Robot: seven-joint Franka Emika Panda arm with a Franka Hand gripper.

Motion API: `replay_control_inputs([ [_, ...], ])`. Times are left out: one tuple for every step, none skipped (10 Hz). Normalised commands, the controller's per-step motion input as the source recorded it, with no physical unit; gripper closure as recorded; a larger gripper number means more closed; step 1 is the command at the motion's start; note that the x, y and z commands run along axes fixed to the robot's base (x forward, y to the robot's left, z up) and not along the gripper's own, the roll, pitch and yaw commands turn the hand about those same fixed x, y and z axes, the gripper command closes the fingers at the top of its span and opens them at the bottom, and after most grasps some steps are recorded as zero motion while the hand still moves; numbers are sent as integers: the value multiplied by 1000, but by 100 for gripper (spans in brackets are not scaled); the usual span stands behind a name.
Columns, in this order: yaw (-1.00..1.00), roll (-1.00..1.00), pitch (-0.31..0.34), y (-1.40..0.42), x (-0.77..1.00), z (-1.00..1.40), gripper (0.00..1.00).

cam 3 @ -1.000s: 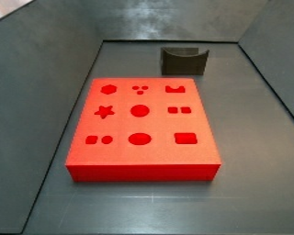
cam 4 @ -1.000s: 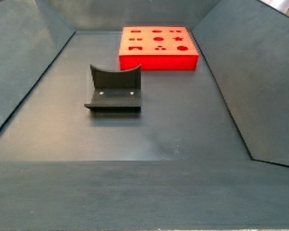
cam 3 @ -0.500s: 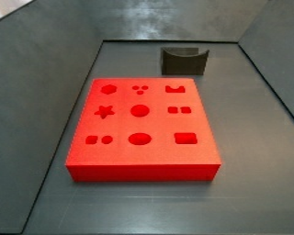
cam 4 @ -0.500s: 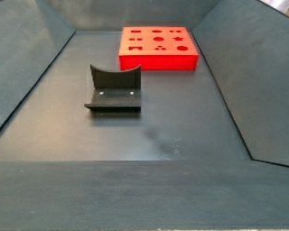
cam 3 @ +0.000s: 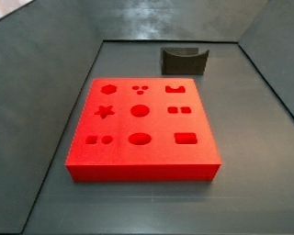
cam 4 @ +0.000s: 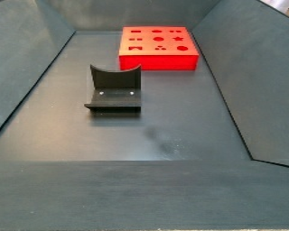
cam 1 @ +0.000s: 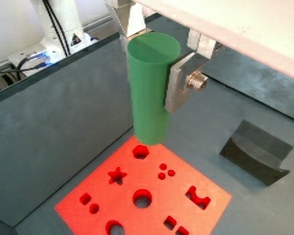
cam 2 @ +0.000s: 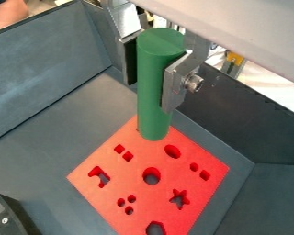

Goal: Pick up the round object. Move up. Move to above the board. Insert the round object.
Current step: Insert the round object.

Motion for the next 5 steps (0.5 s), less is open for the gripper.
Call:
replay_control_inputs([
  [0, 0, -119, -123, 0, -340, 100],
  [0, -4, -179, 6, -311, -937, 100],
  [14, 0, -39, 0, 117, -1000, 100],
  [6, 0, -4, 0, 146, -1000, 100],
  [0, 10, -4, -31, 154, -1000, 100],
])
